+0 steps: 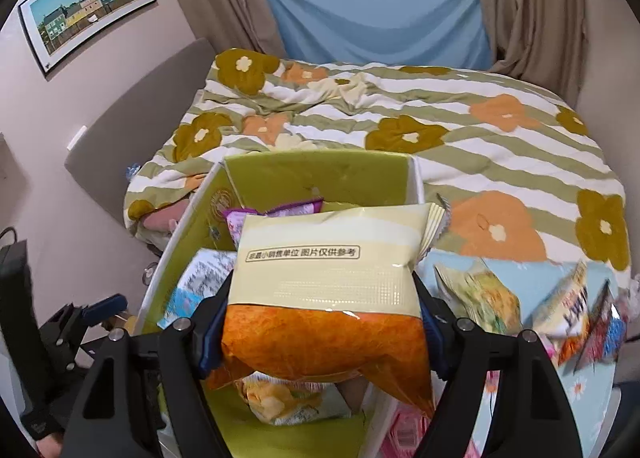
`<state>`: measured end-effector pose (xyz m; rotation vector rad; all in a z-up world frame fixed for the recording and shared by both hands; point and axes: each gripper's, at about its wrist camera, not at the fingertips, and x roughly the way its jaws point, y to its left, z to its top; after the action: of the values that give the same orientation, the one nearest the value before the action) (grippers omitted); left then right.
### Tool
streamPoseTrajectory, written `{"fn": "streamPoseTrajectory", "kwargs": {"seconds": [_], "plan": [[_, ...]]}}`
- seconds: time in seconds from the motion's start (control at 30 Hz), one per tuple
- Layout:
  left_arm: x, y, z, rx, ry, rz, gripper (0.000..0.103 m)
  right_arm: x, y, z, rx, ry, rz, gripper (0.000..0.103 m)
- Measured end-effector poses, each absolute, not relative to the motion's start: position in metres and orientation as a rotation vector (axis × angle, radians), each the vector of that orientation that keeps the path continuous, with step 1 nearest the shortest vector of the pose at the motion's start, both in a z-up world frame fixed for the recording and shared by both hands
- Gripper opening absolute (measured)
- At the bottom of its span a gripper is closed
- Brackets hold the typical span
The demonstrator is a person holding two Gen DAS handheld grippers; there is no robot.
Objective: Organize snacks
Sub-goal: 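Lower the white bag into the box with the left tool while the right tool drops the cream-and-orange bag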
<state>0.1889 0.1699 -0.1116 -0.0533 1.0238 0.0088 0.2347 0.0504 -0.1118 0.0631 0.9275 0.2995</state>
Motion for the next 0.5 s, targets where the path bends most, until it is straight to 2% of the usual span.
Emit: {"fn": "streamPoseTrajectory", "kwargs": {"seconds": [0.17, 0.23, 0.33, 0.5], "plan": [[0.198, 0.17, -0.109, -0.032, 1.013, 0.05, 0.103, 0.265, 0.057, -0.12, 0.077, 0.946, 0.341, 0.075], [0.203, 0.17, -0.112, -0.038, 1.015, 0.057, 0.103, 0.274, 0.059, -0.126, 0.073, 0.949, 0.349, 0.08], [0.208, 0.171, -0.119, -0.042, 1.031, 0.071, 0.103, 0.283, 0.061, -0.133, 0.079, 0.932, 0.369, 0.1], [0.206, 0.17, -0.129, -0.043, 1.049, 0.073, 0.103, 0.274, 0.057, -0.13, 0.049, 0.861, 0.373, 0.103]]}}
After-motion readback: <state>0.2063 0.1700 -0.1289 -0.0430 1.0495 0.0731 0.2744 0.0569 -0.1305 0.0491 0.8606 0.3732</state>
